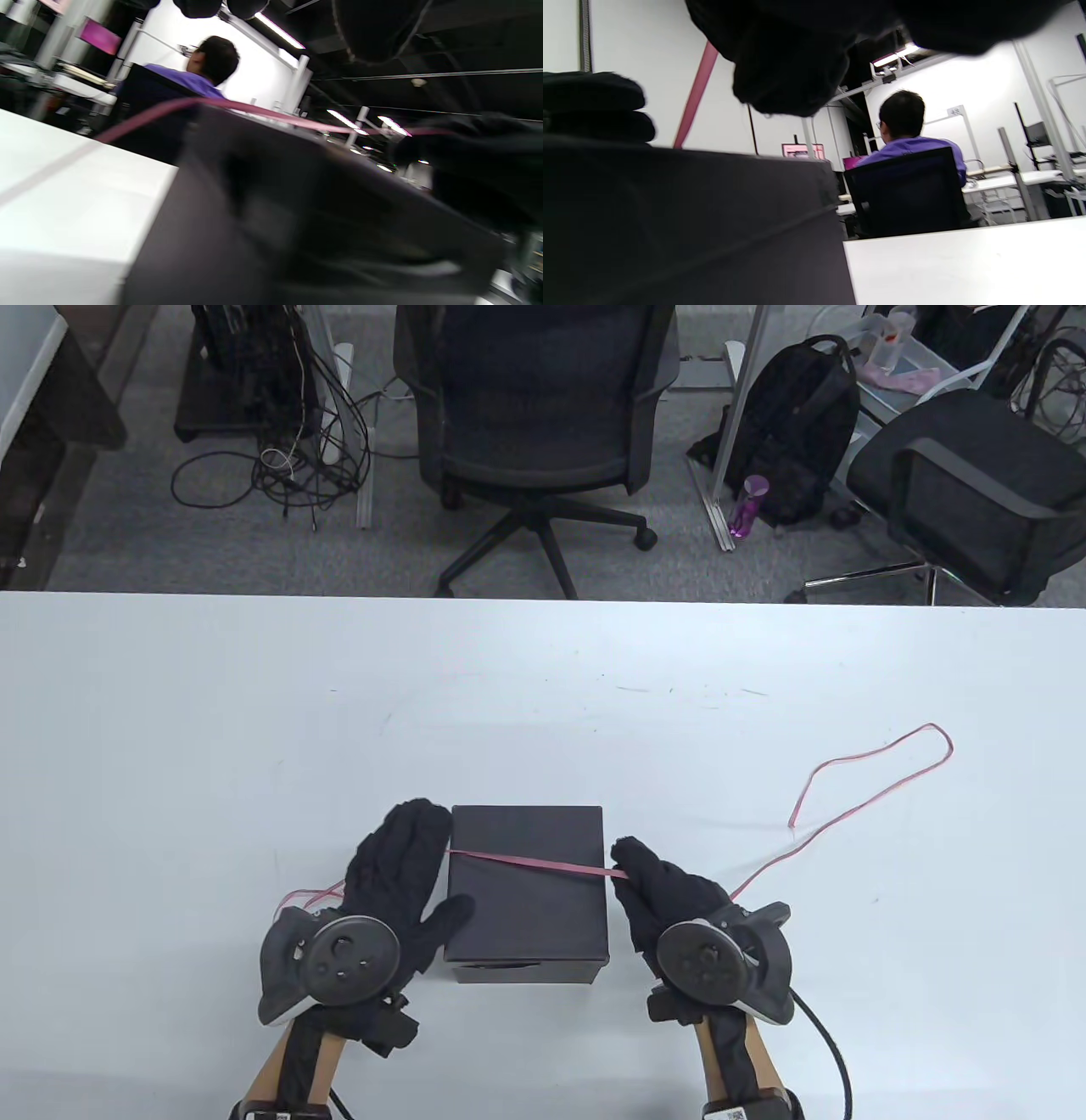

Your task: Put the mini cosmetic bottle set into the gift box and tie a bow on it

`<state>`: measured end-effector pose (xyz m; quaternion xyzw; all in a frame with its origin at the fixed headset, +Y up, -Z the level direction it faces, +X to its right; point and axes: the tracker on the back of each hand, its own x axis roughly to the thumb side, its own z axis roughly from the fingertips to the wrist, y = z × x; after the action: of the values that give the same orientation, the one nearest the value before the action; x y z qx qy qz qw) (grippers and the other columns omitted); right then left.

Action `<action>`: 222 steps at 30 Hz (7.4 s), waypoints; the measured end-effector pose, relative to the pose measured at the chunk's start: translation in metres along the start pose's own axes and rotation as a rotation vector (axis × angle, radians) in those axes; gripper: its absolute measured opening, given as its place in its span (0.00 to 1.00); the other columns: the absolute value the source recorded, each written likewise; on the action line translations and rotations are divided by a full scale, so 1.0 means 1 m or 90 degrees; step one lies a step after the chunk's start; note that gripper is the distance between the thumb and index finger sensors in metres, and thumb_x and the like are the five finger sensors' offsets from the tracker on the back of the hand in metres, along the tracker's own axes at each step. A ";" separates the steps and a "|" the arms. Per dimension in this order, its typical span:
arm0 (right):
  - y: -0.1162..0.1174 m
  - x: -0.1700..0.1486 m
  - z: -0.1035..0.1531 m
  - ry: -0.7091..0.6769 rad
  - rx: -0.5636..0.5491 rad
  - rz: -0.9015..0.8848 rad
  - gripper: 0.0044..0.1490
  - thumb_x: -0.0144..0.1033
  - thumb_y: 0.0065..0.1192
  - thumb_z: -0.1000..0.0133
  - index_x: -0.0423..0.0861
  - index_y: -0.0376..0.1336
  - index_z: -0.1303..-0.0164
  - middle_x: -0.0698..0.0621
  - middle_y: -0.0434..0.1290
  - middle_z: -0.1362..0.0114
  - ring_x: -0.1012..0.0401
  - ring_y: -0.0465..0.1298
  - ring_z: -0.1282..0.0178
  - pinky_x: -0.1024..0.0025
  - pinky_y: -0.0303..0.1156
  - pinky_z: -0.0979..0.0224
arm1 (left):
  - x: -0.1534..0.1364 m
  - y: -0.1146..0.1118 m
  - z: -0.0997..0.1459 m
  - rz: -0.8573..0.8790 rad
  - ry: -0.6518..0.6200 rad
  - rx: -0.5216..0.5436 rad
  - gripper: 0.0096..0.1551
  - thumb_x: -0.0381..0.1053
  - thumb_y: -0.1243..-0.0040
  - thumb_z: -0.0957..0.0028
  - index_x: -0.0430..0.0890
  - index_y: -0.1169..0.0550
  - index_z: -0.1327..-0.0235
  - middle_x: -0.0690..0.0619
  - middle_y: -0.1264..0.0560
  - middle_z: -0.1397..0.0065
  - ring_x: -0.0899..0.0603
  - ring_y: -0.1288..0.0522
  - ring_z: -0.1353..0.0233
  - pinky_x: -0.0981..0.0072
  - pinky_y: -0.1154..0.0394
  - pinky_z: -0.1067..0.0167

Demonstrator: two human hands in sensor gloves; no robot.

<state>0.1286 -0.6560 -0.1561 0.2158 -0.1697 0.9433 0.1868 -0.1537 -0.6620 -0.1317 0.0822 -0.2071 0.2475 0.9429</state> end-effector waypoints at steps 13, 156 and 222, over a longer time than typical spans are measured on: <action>0.003 0.053 0.004 -0.144 0.063 -0.107 0.26 0.38 0.54 0.36 0.37 0.69 0.34 0.48 0.82 0.61 0.66 0.76 0.78 0.63 0.80 0.64 | 0.025 -0.036 -0.001 -0.018 -0.032 -0.041 0.46 0.60 0.51 0.38 0.46 0.50 0.12 0.36 0.47 0.13 0.24 0.43 0.16 0.29 0.40 0.24; 0.132 -0.066 0.022 0.341 0.330 -0.462 0.36 0.34 0.32 0.33 0.38 0.40 0.14 0.28 0.77 0.43 0.71 0.76 0.76 0.77 0.79 0.72 | -0.087 -0.113 0.011 0.326 0.403 -0.258 0.32 0.57 0.70 0.33 0.61 0.56 0.15 0.47 0.21 0.36 0.61 0.21 0.72 0.73 0.19 0.72; 0.053 -0.018 0.009 -0.136 -0.013 -0.020 0.46 0.59 0.38 0.55 0.33 0.73 0.61 0.50 0.80 0.74 0.64 0.74 0.85 0.70 0.77 0.79 | -0.048 -0.042 0.008 -0.135 -0.021 0.098 0.29 0.62 0.54 0.47 0.43 0.20 0.51 0.63 0.18 0.65 0.56 0.22 0.78 0.68 0.20 0.75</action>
<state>0.1245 -0.7112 -0.1698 0.3156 -0.1948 0.9101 0.1847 -0.1731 -0.7213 -0.1478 0.1801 -0.1932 0.1601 0.9511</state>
